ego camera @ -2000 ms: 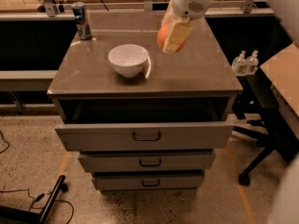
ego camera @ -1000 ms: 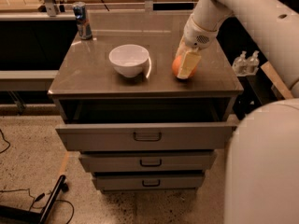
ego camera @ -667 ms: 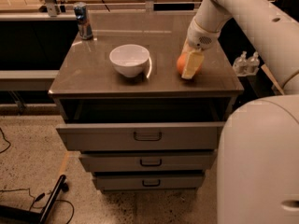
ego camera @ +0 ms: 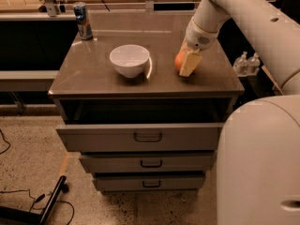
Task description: Pick orange from white bowl and place on counter
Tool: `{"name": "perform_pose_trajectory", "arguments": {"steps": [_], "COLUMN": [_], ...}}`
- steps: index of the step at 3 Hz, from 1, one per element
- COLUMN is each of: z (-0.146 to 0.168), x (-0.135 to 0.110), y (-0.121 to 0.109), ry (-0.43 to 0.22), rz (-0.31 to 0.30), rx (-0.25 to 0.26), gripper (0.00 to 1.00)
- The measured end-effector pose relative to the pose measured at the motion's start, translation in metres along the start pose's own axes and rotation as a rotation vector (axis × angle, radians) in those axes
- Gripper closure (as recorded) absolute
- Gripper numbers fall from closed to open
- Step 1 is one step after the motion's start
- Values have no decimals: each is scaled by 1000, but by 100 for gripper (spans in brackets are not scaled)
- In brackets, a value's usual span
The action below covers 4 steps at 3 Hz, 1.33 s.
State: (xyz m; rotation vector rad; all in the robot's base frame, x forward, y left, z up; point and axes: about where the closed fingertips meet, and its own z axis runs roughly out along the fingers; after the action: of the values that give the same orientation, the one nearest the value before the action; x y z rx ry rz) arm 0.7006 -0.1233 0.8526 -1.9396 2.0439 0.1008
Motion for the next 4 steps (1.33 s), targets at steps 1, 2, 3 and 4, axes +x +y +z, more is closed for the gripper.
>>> {"name": "perform_pose_trajectory", "arguments": {"steps": [1, 2, 3, 4], "z": [4, 6, -3, -22], "x": [-1, -2, -2, 4], "y": [-1, -2, 5, 13], "ry": [-2, -3, -27, -96], "rz": [-1, -2, 1, 20], "rx": [0, 0, 4, 23], "gripper": [9, 0, 0, 0]}}
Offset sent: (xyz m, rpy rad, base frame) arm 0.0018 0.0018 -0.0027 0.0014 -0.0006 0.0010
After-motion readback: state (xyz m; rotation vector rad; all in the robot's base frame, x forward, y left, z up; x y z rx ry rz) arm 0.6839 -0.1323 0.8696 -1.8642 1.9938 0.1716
